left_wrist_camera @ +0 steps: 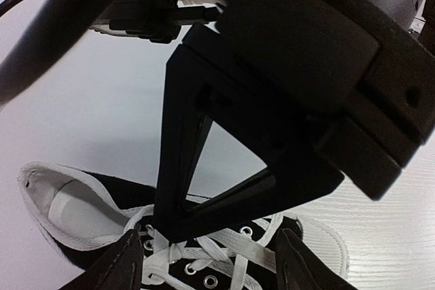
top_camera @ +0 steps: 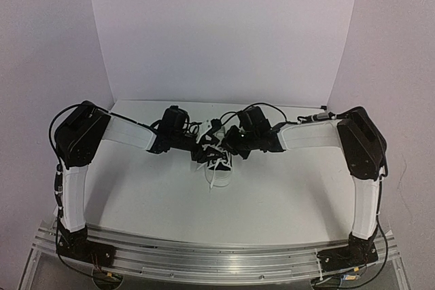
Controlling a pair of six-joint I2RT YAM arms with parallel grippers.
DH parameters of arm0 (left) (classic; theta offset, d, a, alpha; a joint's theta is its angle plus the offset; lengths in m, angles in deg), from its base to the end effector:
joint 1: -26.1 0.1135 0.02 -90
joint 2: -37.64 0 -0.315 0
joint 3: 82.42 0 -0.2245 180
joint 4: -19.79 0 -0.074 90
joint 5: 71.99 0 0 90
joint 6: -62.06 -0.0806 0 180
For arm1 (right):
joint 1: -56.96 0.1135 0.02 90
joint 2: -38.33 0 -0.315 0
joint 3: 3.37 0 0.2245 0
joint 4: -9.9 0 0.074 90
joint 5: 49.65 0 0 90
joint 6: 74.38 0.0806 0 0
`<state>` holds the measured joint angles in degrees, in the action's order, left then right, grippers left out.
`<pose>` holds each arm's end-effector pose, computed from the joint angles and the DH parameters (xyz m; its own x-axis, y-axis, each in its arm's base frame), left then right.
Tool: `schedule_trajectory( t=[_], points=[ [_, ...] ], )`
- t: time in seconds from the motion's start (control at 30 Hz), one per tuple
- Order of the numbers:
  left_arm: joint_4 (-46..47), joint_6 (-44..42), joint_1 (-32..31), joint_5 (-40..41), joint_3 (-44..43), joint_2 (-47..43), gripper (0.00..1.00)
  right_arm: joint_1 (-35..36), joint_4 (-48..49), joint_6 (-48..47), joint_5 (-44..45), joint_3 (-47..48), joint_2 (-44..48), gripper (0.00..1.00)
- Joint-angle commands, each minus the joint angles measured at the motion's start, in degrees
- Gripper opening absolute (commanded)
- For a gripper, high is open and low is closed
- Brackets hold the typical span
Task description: Tie the shoes
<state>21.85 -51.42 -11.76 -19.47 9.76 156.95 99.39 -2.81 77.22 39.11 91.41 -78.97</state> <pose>0.3534 -0.3369 0.2031 0.0049 0.3966 -0.9180 0.9850 0.1562 0.0728 0.3665 0.3374 0.2183 -0.8073 0.4535 -0.3775 0.0475 0.6877 0.7245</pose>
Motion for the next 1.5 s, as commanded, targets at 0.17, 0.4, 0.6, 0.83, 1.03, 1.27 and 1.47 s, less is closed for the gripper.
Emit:
schedule_trajectory(
  t=[0.17, 0.4, 0.6, 0.83, 1.03, 1.27, 1.47],
  points=[
    [2.32, -4.68, 0.09, 6.60, -0.82, -0.14, 0.76, 1.07, 1.60, -0.74, -0.93, 3.01, 0.06, 0.00],
    [0.70, -6.19, 0.16, 7.44, -1.70, 1.11, 0.76, 1.25, 1.60, -1.04, -1.58, 3.24, 0.01, 0.00],
    [0.05, -5.54, 0.15, 5.63, -2.73, 1.59, 0.52, 1.34, 1.60, -0.96, -2.33, 3.84, -0.79, 0.00],
    [-0.64, -4.76, 0.13, 4.58, -3.23, 1.70, 0.14, 1.34, 1.69, -0.86, -2.78, 4.18, -1.30, 0.00],
    [-1.14, -4.47, 0.16, 4.72, -2.36, 0.72, 0.00, 1.19, 1.70, -1.23, -1.53, 2.88, 0.02, 0.00],
    [-4.03, -4.59, 0.63, 3.55, -2.38, -0.53, 0.00, -0.99, 1.44, -6.62, -6.25, 1.26, 3.75, 0.41],
    [-9.03, -6.01, 1.03, 1.96, -3.81, -1.33, 0.00, -4.04, 1.33, -8.33, -5.85, -5.16, 10.12, 0.43]
  ],
)
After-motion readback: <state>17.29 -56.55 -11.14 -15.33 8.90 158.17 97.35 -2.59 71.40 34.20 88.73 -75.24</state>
